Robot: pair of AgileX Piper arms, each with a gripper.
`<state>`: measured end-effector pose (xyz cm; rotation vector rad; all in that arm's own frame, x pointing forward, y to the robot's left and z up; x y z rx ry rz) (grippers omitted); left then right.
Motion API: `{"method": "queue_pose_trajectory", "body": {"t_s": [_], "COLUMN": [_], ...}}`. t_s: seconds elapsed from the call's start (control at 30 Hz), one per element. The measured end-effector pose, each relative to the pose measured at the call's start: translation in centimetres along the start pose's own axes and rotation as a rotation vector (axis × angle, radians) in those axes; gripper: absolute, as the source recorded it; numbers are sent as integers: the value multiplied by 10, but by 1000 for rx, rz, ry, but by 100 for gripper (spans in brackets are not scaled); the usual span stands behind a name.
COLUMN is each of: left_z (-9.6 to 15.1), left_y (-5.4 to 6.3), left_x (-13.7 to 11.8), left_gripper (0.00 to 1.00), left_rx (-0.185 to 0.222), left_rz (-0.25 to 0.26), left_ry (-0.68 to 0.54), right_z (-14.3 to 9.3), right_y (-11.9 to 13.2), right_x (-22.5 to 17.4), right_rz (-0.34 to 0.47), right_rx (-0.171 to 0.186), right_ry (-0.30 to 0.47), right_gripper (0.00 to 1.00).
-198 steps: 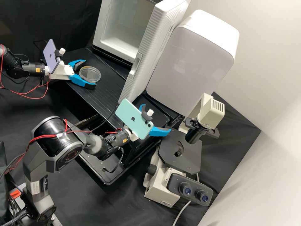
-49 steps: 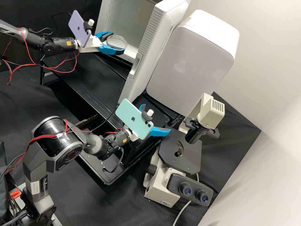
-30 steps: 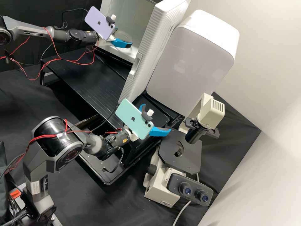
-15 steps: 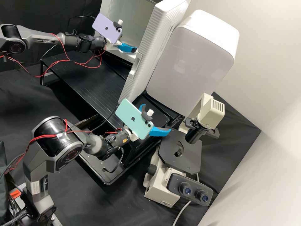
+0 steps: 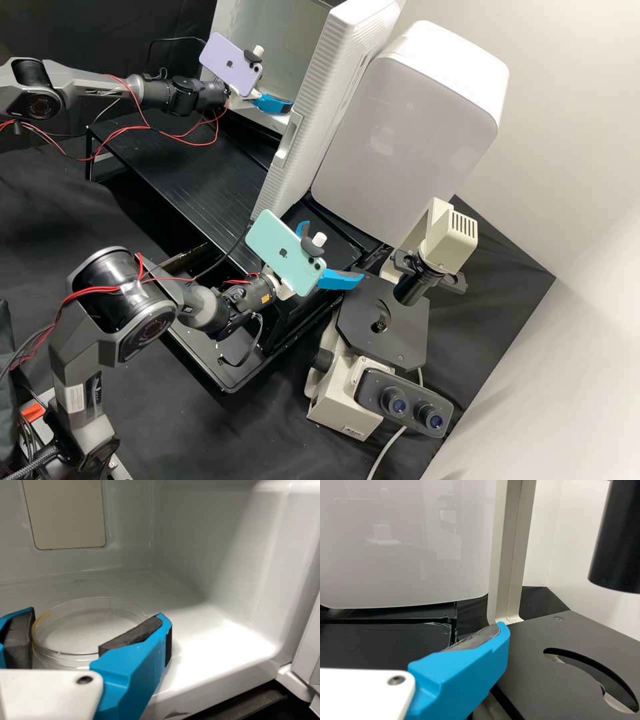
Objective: Place the petri dish in the incubator
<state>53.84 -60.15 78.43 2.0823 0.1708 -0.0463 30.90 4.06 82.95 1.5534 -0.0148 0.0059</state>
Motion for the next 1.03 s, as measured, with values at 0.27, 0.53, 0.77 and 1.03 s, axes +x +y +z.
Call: {"method": "queue_pose_trajectory", "body": {"t_s": [0.27, 0.53, 0.77, 1.03], "left_z": [-1, -7, -12, -15], "left_y": [-2, -1, 1, 5], "left_x": [2, -7, -23, -36], "left_gripper": [100, 100, 100, 100], "left_rx": [2, 70, 63, 44], "left_rz": [0, 57, 146, 161], "left_ry": [10, 40, 22, 15], "right_z": [0, 0, 0, 0], "right_y": [0, 0, 0, 0], "right_x": [0, 0, 0, 0], "right_rz": [0, 0, 0, 0], "right_rx": [0, 0, 0, 0], "right_ry": [0, 0, 0, 0], "right_gripper": [100, 100, 100, 100]}}
